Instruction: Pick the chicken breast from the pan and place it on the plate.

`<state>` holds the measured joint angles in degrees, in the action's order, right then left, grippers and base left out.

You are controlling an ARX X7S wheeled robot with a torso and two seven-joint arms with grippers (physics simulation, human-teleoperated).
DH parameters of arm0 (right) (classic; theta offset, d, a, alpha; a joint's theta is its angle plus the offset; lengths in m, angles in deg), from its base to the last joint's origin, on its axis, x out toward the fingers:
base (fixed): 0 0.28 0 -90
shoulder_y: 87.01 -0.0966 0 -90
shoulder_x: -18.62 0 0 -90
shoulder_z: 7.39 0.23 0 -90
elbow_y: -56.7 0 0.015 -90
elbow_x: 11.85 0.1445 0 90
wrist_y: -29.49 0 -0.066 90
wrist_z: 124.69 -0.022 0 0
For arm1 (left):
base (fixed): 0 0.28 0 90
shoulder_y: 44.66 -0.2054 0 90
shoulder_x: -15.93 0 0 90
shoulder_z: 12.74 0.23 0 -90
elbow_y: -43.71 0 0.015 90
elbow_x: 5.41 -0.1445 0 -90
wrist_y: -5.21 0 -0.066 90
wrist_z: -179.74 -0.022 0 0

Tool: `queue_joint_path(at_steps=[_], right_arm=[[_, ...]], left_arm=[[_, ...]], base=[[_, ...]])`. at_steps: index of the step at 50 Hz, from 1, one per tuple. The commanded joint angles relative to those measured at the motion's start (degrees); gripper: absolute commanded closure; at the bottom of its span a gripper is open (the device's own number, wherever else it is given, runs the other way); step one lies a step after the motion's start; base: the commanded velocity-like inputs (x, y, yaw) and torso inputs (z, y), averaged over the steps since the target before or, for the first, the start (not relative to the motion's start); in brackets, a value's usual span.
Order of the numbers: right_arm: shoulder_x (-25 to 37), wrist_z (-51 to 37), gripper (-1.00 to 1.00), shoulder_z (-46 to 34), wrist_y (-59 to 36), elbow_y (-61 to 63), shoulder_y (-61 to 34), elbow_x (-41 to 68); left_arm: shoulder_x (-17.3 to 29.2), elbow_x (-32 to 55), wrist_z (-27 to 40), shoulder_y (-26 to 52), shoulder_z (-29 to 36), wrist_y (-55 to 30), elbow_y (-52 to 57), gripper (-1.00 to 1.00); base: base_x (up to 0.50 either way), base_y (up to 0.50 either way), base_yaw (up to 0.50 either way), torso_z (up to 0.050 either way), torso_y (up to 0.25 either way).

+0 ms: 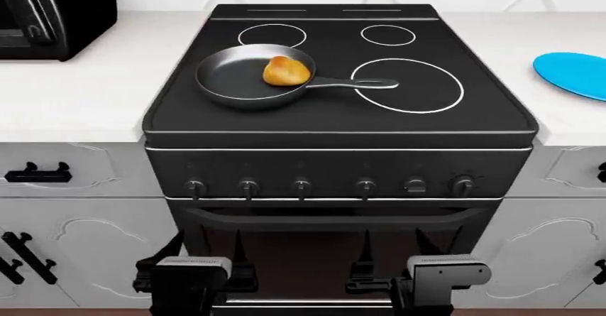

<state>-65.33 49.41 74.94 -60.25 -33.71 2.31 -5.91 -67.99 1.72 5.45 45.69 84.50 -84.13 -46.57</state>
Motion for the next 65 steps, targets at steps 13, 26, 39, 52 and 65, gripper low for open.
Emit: queue_joint_path(at_steps=[13, 26, 39, 52, 65], right_arm=[[0.75, -1.19, -1.0, -0.67, -1.03, 0.38, -0.17, 2.77], [1.32, -1.92, -1.0, -1.19, -0.99, 0.69, -0.14, 3.29], [3.17, -5.05, -1.0, -1.71, -7.41, 16.87, 3.2, 3.43], [55.57, -61.82, -1.0, -45.72, -26.75, 60.41, -50.27, 56.2], [43.21, -72.49, -1.0, -49.49, -51.67, 33.6, -105.52, 95.17]], left_arm=[[7.04, 31.89, 15.85, 0.13, -24.11, -13.72, 44.77, -1.0], [8.95, 67.32, 22.18, -7.94, -58.82, 3.71, 54.22, -1.0], [7.86, 67.47, 21.19, -7.74, -58.78, 4.84, 54.0, -1.0], [8.16, 67.09, 21.69, -7.39, -58.48, 4.93, 54.4, -1.0], [7.95, 66.76, 21.16, -7.45, -58.2, 5.21, 53.97, -1.0]], base=[[0.0, 0.0, 0.0, 0.0, 0.0], [0.0, 0.0, 0.0, 0.0, 0.0], [0.0, 0.0, 0.0, 0.0, 0.0], [0.0, 0.0, 0.0, 0.0, 0.0], [0.0, 0.0, 0.0, 0.0, 0.0]])
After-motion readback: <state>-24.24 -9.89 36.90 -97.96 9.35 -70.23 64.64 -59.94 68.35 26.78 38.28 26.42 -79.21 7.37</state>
